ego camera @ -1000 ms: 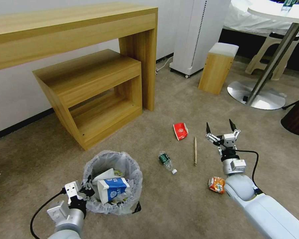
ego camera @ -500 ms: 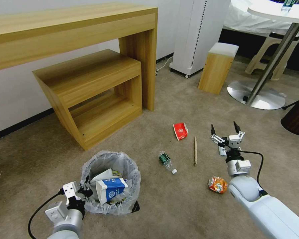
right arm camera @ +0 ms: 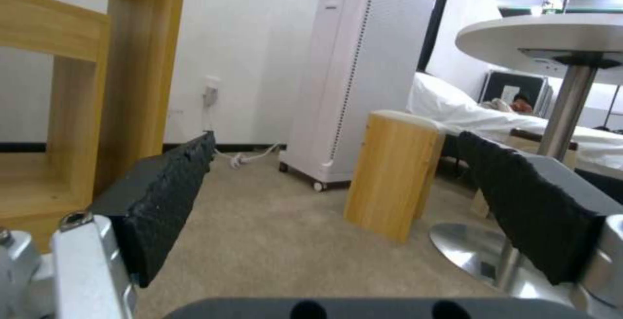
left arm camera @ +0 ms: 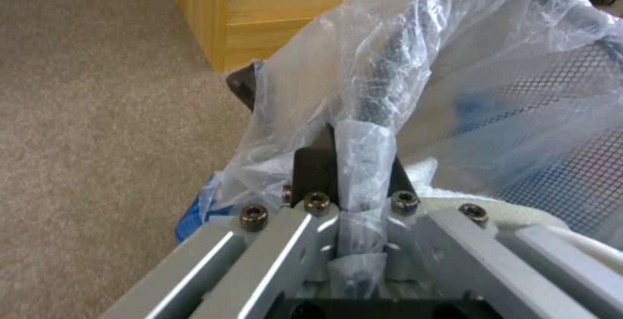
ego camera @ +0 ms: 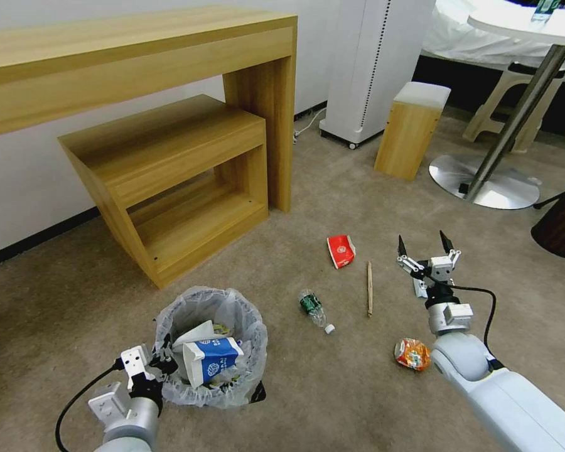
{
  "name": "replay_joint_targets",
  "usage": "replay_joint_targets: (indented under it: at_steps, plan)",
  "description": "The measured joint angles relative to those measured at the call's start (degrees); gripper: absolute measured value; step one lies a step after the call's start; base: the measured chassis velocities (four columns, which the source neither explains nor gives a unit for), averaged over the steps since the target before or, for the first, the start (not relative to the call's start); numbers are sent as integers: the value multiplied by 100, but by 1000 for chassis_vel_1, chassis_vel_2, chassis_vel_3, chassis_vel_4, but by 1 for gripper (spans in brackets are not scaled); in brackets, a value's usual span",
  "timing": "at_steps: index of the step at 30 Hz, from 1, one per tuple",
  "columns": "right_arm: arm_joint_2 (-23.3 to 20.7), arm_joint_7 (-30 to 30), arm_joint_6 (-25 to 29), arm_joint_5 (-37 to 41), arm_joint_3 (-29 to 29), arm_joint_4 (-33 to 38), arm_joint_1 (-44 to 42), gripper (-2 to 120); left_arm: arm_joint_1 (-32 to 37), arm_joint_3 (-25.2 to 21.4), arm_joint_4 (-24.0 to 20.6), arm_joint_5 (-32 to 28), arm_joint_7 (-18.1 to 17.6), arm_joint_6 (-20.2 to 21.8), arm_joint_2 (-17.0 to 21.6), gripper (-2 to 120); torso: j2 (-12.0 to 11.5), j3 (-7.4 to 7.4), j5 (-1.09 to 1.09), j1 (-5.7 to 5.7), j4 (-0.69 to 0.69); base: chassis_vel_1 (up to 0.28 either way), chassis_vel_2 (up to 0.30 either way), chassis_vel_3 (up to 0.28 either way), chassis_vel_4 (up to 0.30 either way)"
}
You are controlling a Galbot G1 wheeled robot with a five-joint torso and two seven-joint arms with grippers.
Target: Pick up the trash bin and place the garbage on the floor into it.
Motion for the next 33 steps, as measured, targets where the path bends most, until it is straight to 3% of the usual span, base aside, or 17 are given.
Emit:
replay_joint_targets:
  at_steps: [23, 26, 33]
  plan:
    - [17, -77, 216, -12, -142, -175, 124, 100, 6, 19, 16, 72, 17, -27, -67, 0, 0, 0, 0, 0, 0, 0, 0, 0, 0]
    - [-61, -195, 249, 113, -185, -206, 144, 100, 7, 18, 22, 73, 19, -28, -64, 0, 0, 0, 0, 0, 0, 0, 0, 0, 0]
    - [-692, -1239, 711, 30, -283, -578, 20, 100, -54, 27, 147, 75, 22, -40, -77, 0, 0, 0, 1, 0, 1, 0, 0, 0, 0]
